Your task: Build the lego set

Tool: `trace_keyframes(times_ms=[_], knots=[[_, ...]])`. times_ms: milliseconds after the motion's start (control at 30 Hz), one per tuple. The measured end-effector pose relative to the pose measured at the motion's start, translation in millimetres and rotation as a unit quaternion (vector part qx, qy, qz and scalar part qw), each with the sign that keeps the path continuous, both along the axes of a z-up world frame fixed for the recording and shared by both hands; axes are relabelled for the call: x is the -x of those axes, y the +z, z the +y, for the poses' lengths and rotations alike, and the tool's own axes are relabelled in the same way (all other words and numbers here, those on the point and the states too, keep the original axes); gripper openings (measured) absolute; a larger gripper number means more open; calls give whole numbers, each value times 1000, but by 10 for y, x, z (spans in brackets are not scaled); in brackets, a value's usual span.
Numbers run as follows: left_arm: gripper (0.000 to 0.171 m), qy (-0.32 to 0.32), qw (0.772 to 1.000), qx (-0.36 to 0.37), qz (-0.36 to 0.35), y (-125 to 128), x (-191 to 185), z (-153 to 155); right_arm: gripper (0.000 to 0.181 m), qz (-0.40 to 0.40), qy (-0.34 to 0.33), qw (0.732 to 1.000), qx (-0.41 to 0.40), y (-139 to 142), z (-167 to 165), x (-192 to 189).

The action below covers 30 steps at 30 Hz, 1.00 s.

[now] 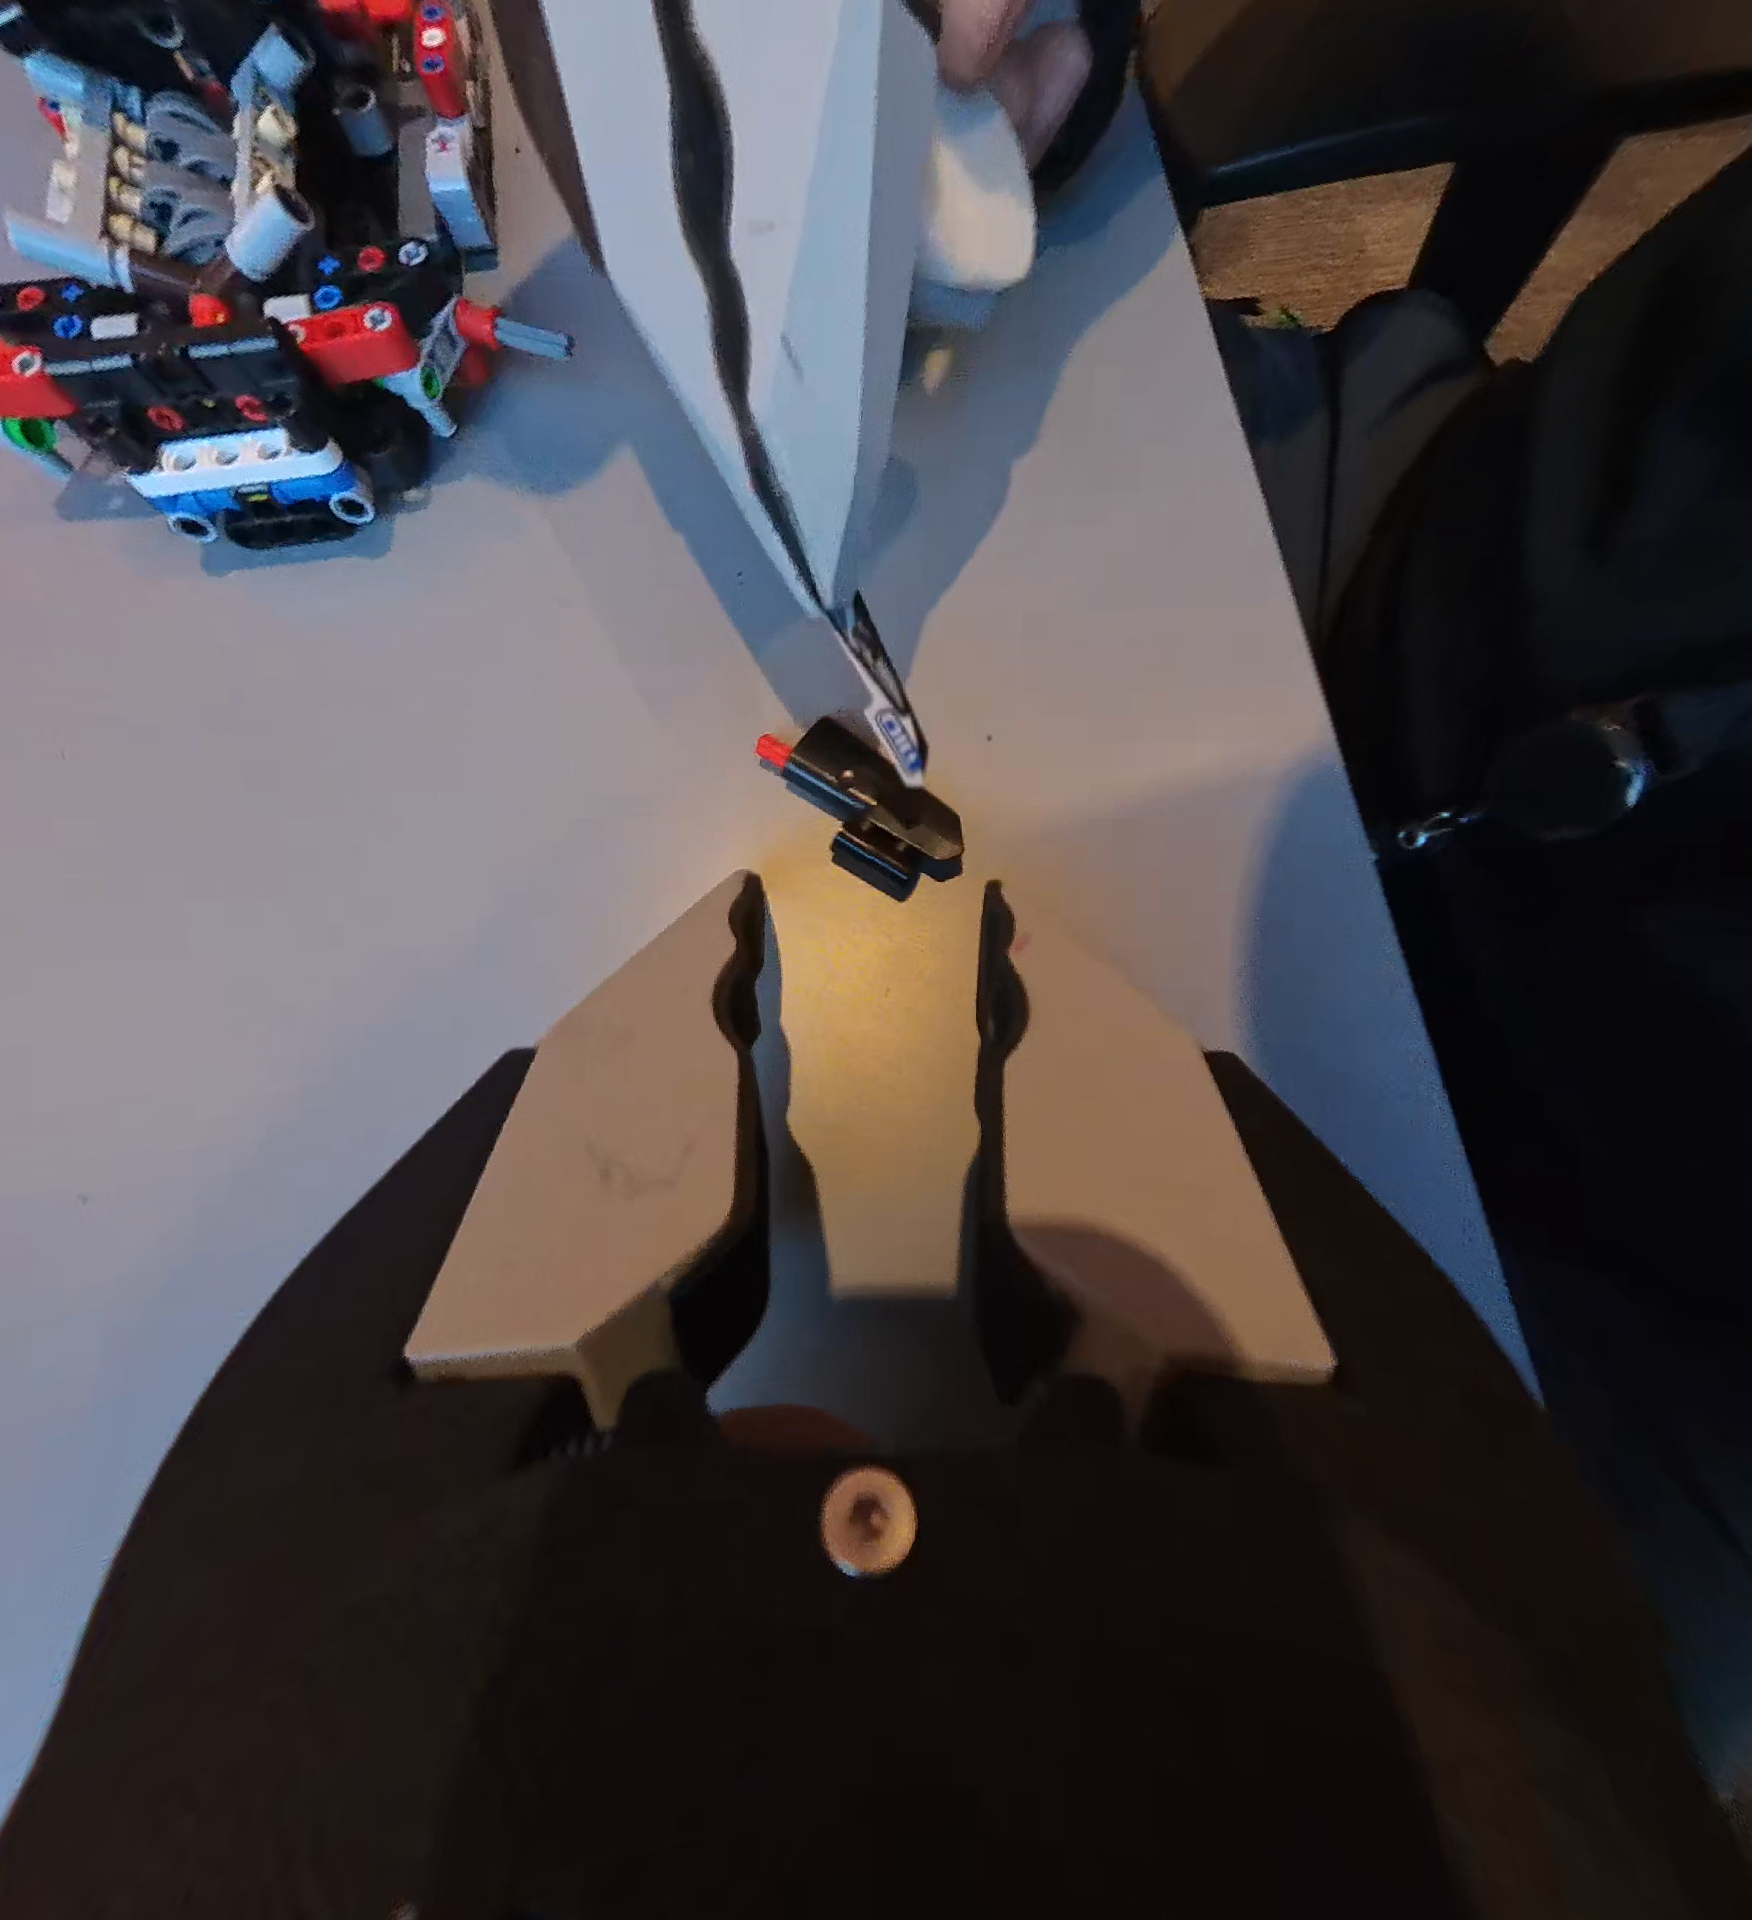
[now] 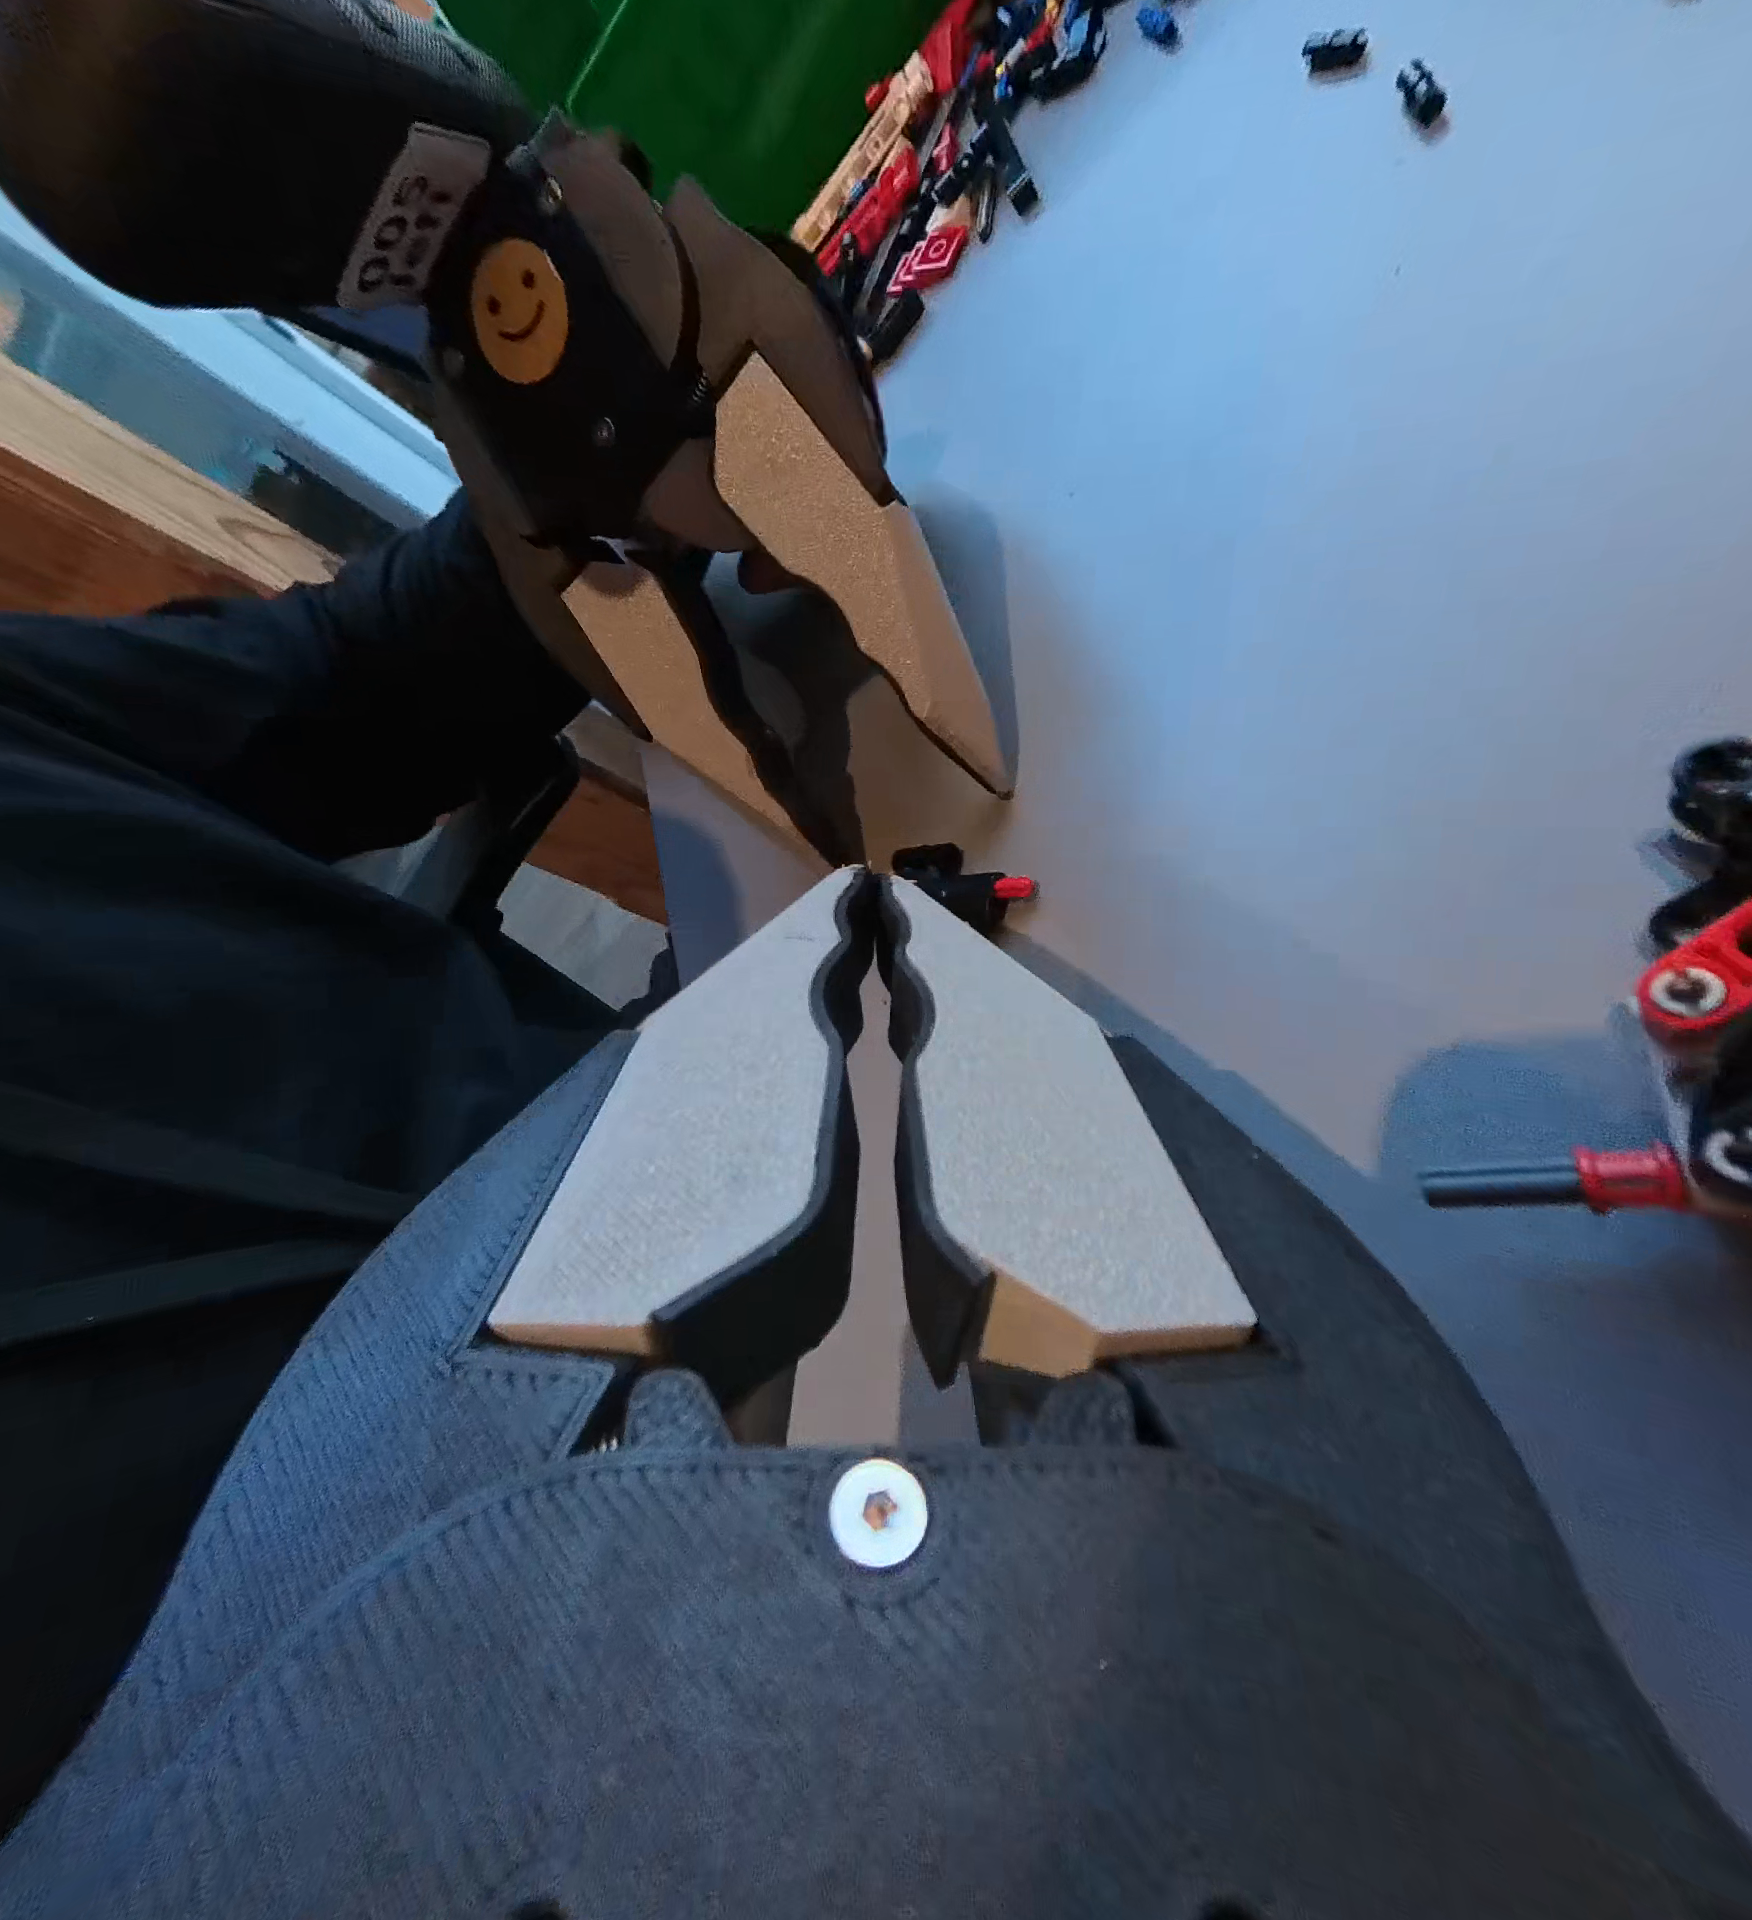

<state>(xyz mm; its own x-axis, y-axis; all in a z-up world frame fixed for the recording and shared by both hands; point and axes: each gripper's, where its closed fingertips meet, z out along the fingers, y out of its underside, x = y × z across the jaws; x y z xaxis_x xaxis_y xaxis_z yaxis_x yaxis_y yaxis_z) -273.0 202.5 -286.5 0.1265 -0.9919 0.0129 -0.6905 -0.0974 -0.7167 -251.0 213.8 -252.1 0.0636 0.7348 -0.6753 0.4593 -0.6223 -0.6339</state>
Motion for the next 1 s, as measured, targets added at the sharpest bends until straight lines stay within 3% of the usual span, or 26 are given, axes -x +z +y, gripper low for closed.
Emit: trace_keyframes(times_ms=[167,467,1000], knots=[[38,-71,997,-18,7,12,19,-38,0,0,5,999,49,-45,0,28],[32,-143,990,-6,-6,44,-56,-28,0,-12,31,996,83,-84,-36,53],[21,-187,982,10,-4,-5,-64,-25,0,-21,41,992,116,-122,-18,62]])
